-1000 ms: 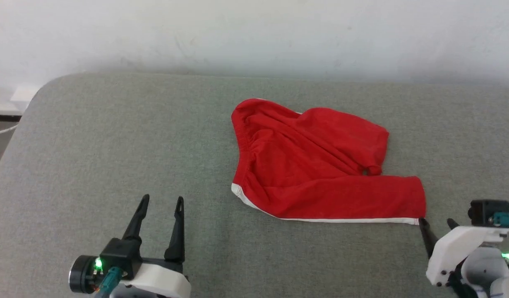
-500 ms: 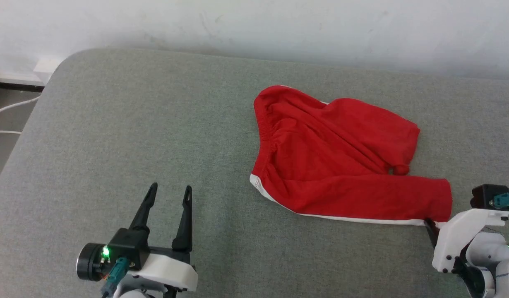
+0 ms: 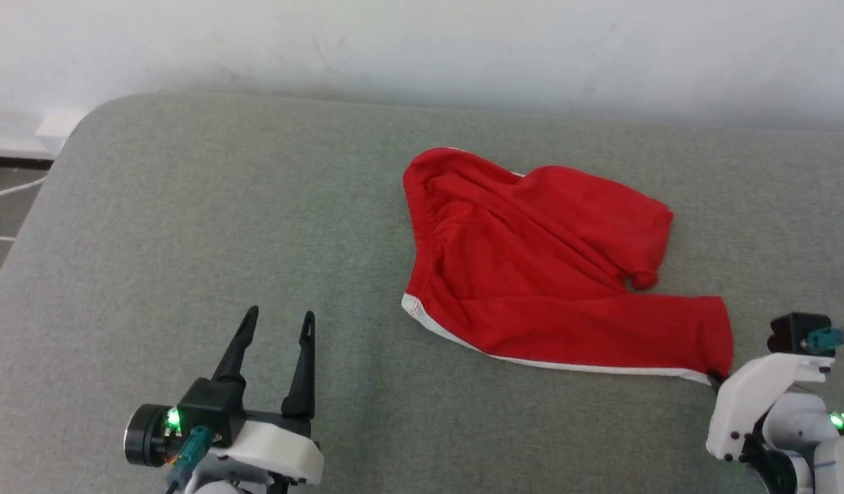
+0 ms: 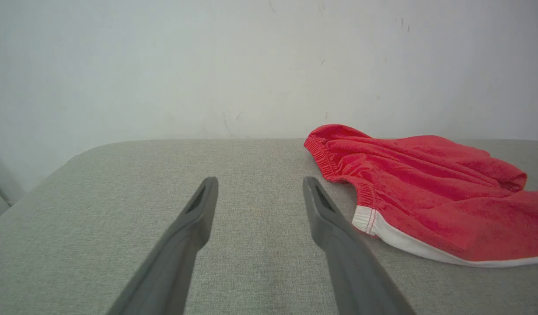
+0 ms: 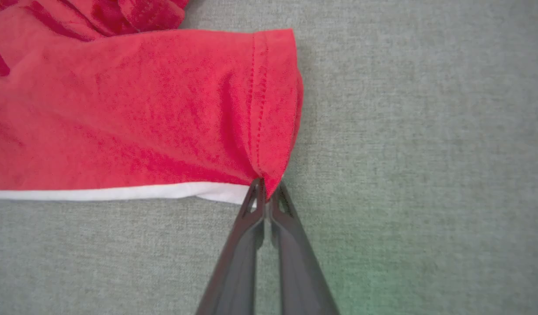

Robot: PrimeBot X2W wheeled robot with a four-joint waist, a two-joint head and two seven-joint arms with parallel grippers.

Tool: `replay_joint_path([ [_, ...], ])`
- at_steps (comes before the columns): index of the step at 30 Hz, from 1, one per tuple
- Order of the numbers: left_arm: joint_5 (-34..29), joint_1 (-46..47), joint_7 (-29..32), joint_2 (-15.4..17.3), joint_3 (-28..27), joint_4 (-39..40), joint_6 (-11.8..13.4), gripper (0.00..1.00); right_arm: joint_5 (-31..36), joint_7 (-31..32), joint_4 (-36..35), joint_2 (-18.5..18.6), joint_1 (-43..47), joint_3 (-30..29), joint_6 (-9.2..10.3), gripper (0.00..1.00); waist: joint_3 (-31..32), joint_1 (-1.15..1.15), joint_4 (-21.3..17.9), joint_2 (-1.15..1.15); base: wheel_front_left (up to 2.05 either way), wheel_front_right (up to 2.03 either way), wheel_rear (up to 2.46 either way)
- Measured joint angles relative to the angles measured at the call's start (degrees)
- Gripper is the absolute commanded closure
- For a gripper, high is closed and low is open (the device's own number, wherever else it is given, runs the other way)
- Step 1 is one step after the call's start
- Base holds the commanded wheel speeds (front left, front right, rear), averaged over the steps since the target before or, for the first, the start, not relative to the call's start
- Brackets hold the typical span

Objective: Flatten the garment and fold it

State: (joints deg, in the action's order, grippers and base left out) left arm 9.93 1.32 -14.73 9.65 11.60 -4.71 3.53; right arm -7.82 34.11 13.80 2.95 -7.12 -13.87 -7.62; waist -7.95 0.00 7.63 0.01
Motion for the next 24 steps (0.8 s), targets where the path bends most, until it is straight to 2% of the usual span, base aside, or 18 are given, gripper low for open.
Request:
replay_joint_path([
  [6, -0.26, -0.03, 0.01, -0.24, 0.08, -1.85, -2.07, 0.00, -2.46, -0.41, -3.81, -0.12, 3.02, -2.02, 0.00, 1.00, 1.15, 0.00, -2.51, 0.00, 0.00, 0.00, 0.00],
  [9, 0.65, 0.01, 0.71, -0.11, 1.79, -3.85, -5.35, 0.00, -3.37, -0.25, -6.08, -0.08, 3.61, -2.97, 0.01, 1.00, 1.36, 0.00, -4.06, 0.00, 0.00, 0.00, 0.00],
  [11, 1.38, 0.46, 3.04, 0.10, 3.72, -5.15, -7.68, 0.00, -4.04, 0.16, -7.13, -0.08, 3.84, -3.16, 0.01, 1.00, 1.30, 0.00, -5.07, 0.00, 0.00, 0.00, 0.00],
  [14, 3.38, 2.96, 7.46, 0.45, 6.94, -6.43, -9.68, 0.00, -4.34, 0.14, -8.44, -0.08, 4.22, -3.10, 0.01, 1.00, 0.77, 0.00, -6.23, 0.00, 0.00, 0.00, 0.00],
  [20, 8.26, 9.54, 16.31, 1.74, 13.70, -8.80, -10.62, 0.00, -5.01, -0.05, -9.42, -0.10, 4.27, -2.33, 0.01, 1.00, -1.19, 0.00, -7.64, 0.00, 0.00, 0.00, 0.00],
  [24, 12.74, 13.68, 20.81, 3.78, 18.87, -9.67, -10.63, 0.00, -5.22, -0.54, -9.54, -0.10, 4.24, -1.96, 0.01, 1.00, -2.32, 0.00, -8.49, 0.00, 0.00, 0.00, 0.00],
])
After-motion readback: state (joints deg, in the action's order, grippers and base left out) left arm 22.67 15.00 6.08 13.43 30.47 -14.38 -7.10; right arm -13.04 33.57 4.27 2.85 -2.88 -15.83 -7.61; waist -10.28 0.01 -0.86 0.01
